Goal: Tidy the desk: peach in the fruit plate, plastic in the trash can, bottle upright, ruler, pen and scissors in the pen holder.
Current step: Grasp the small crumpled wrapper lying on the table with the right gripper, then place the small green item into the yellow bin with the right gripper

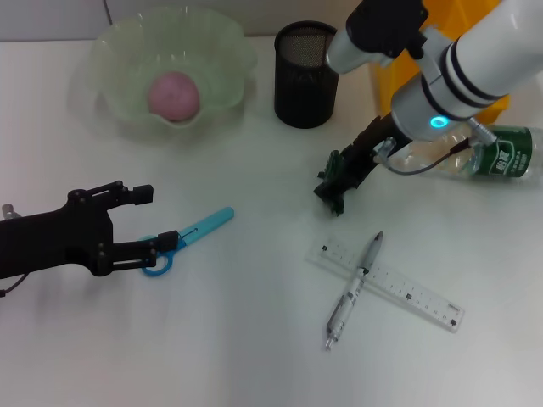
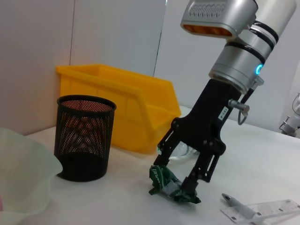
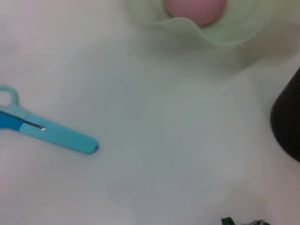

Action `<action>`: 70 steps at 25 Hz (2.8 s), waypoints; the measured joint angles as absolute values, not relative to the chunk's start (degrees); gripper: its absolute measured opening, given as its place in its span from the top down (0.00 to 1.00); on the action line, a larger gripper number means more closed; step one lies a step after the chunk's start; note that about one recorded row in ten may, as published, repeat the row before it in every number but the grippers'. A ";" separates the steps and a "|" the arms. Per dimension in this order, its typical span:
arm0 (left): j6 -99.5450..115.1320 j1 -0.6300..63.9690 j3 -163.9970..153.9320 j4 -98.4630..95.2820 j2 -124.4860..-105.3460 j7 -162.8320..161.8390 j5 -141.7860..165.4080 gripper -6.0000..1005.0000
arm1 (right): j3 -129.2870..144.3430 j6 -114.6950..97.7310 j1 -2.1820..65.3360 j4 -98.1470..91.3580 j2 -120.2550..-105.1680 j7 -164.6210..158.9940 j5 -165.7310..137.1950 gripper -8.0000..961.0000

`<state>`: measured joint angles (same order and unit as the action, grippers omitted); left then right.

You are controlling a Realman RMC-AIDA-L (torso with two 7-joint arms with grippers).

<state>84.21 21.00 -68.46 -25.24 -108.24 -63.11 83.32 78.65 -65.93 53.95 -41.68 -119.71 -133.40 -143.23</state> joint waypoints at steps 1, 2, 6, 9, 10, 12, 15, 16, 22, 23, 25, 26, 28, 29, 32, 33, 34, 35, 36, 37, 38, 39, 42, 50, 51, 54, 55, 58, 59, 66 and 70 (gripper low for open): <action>84.28 20.99 -68.46 -25.23 -108.27 -63.11 83.32 0.14 | 79.18 -65.59 53.90 -41.59 -119.71 -133.41 -143.16 0.19; 84.28 20.99 -68.46 -25.23 -108.27 -63.11 83.32 0.14 | 79.69 -65.25 53.86 -41.50 -119.71 -133.40 -143.15 0.19; 84.76 20.95 -68.30 -25.22 -108.30 -63.11 83.32 0.14 | 80.83 -64.18 54.00 -40.15 -119.71 -133.47 -143.12 0.19; 84.99 20.91 -67.88 -25.22 -108.32 -63.11 83.32 0.14 | 80.89 -63.61 54.21 -39.39 -119.71 -133.52 -143.12 0.19; 85.03 20.91 -67.84 -25.22 -108.33 -63.11 83.32 0.14 | 80.90 -63.47 54.22 -39.37 -119.71 -133.52 -143.12 0.19; 85.18 20.91 -67.79 -25.22 -108.33 -63.10 83.32 0.14 | 80.91 -63.40 54.00 -39.74 -119.66 -133.54 -143.11 0.24; 85.34 20.91 -67.52 -25.22 -108.33 -63.06 83.32 0.14 | 80.75 -63.45 53.81 -40.06 -119.61 -133.54 -143.09 0.38; 85.37 20.91 -67.39 -25.22 -108.33 -63.01 83.32 0.14 | 80.60 -63.61 53.78 -40.08 -119.57 -133.54 -143.09 0.43; 85.50 20.92 -67.11 -25.22 -108.36 -62.75 83.32 0.14 | 80.27 -65.12 53.66 -40.38 -119.37 -133.53 -143.08 0.55; 85.51 20.91 -67.11 -25.22 -108.37 -62.73 83.32 0.14 | 80.25 -65.70 53.63 -40.63 -119.36 -133.53 -143.08 0.57; 85.52 20.91 -67.10 -25.22 -108.37 -62.70 83.32 0.14 | 80.09 -66.58 53.46 -41.25 -119.32 -133.40 -143.08 0.61; 85.52 20.91 -67.09 -25.22 -108.37 -62.68 83.32 0.14 | 79.89 -67.05 53.31 -41.64 -119.30 -133.31 -143.08 0.63; 85.52 20.92 -67.06 -25.22 -108.37 -62.64 83.32 0.14 | 78.98 -68.55 52.70 -43.26 -119.26 -133.20 -143.08 0.70; 85.53 20.92 -67.06 -25.22 -108.37 -62.62 83.32 0.14 | 78.20 -69.82 52.21 -44.67 -119.22 -133.17 -143.08 0.74; 85.53 20.89 -67.06 -25.22 -108.37 -62.57 83.32 0.14 | 74.17 -75.71 50.34 -51.03 -119.14 -133.11 -143.08 0.88; 85.52 20.87 -67.05 -25.22 -108.37 -62.54 83.32 0.14 | 72.34 -78.24 49.61 -53.93 -119.11 -133.12 -143.08 0.90; 85.52 20.85 -67.06 -25.22 -108.37 -62.51 83.32 0.14 | 70.30 -80.50 48.88 -57.15 -119.10 -133.13 -143.08 0.92; 85.52 20.85 -67.06 -25.22 -108.37 -62.49 83.32 0.14 | 68.51 -82.73 48.20 -60.13 -119.10 -133.17 -143.08 0.93; 85.52 20.85 -67.06 -25.22 -108.37 -62.47 83.32 0.14 | 66.51 -85.08 47.51 -63.31 -119.07 -133.31 -143.08 0.95; 85.52 20.85 -67.06 -25.22 -108.37 -62.47 83.32 0.14 | 61.99 -88.61 46.28 -69.33 -119.03 -133.43 -143.09 0.97; 85.52 20.85 -67.06 -25.22 -108.37 -62.47 83.32 0.14 | 61.99 -88.61 46.28 -69.33 -119.03 -133.43 -143.09 0.97; 85.52 20.83 -67.05 -25.22 -108.37 -62.44 83.32 0.14 | 60.34 -89.42 45.85 -71.29 -118.99 -133.46 -143.09 0.97; 85.52 20.79 -67.06 -25.22 -108.41 -62.43 83.32 0.14 | 54.41 -89.32 44.31 -77.22 -118.64 -133.51 -143.37 0.97; 85.52 20.73 -67.06 -25.22 -108.56 -62.40 83.31 0.14 | 49.54 -74.16 42.36 -72.51 -116.27 -133.48 -144.79 0.93; 85.52 20.73 -67.06 -25.22 -108.56 -62.40 83.31 0.14 | 49.51 -71.90 42.39 -70.61 -116.18 -133.46 -145.30 0.92; 85.58 20.74 -67.05 -25.22 -108.62 -62.40 83.31 0.14 | 49.67 -65.84 42.85 -64.85 -115.87 -131.73 -145.81 0.89; 85.58 20.74 -67.05 -25.22 -108.62 -62.40 83.31 0.14 | 49.80 -64.25 43.04 -63.13 -115.81 -130.78 -145.73 0.88; 85.64 20.75 -67.06 -25.22 -108.66 -62.40 83.32 0.14 | 49.92 -59.85 44.10 -58.37 -115.99 -128.04 -145.56 0.85; 85.68 20.79 -67.06 -25.22 -108.70 -62.40 83.32 0.14 | 49.92 -58.83 44.34 -57.51 -116.28 -127.48 -145.57 0.84; 86.24 20.83 -67.06 -25.22 -108.72 -62.44 83.32 0.14 | 49.76 -55.23 43.63 -58.31 -117.96 -125.48 -143.90 0.61; 86.30 20.93 -67.06 -25.22 -108.73 -62.43 83.32 0.14 | 49.32 -54.97 39.12 -59.83 -117.87 -117.17 -126.08 0.36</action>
